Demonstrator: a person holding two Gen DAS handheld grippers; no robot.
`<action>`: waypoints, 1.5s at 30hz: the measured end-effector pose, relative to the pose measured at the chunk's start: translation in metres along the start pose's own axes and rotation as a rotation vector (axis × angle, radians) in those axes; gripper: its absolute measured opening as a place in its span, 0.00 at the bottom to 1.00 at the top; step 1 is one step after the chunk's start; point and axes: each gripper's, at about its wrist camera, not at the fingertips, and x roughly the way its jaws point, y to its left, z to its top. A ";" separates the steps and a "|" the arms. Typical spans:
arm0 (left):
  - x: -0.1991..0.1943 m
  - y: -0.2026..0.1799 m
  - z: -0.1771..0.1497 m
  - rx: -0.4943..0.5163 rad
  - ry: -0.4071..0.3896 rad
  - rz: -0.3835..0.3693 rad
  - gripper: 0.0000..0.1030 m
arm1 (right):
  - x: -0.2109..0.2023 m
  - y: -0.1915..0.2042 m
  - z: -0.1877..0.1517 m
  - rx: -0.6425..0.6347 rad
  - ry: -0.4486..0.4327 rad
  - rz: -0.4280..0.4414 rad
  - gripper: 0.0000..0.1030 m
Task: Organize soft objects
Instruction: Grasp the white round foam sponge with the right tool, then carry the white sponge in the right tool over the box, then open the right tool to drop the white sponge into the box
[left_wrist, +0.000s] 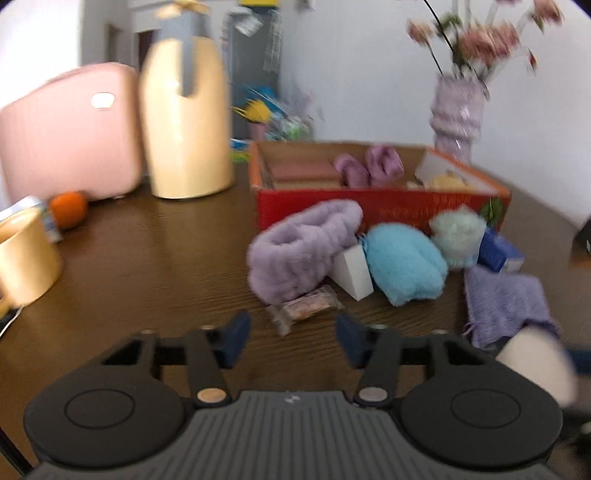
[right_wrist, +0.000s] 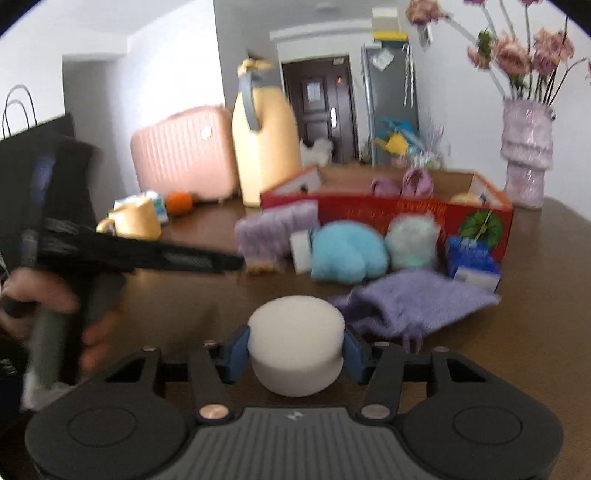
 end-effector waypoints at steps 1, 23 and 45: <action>0.010 -0.002 0.003 0.029 0.011 -0.014 0.48 | -0.004 -0.004 0.002 0.004 -0.016 -0.006 0.50; -0.070 -0.033 -0.023 -0.012 -0.102 -0.040 0.19 | -0.057 -0.038 0.001 0.078 -0.102 -0.072 0.50; 0.031 -0.097 0.161 -0.033 -0.056 -0.226 0.19 | 0.041 -0.158 0.163 0.016 -0.107 -0.127 0.51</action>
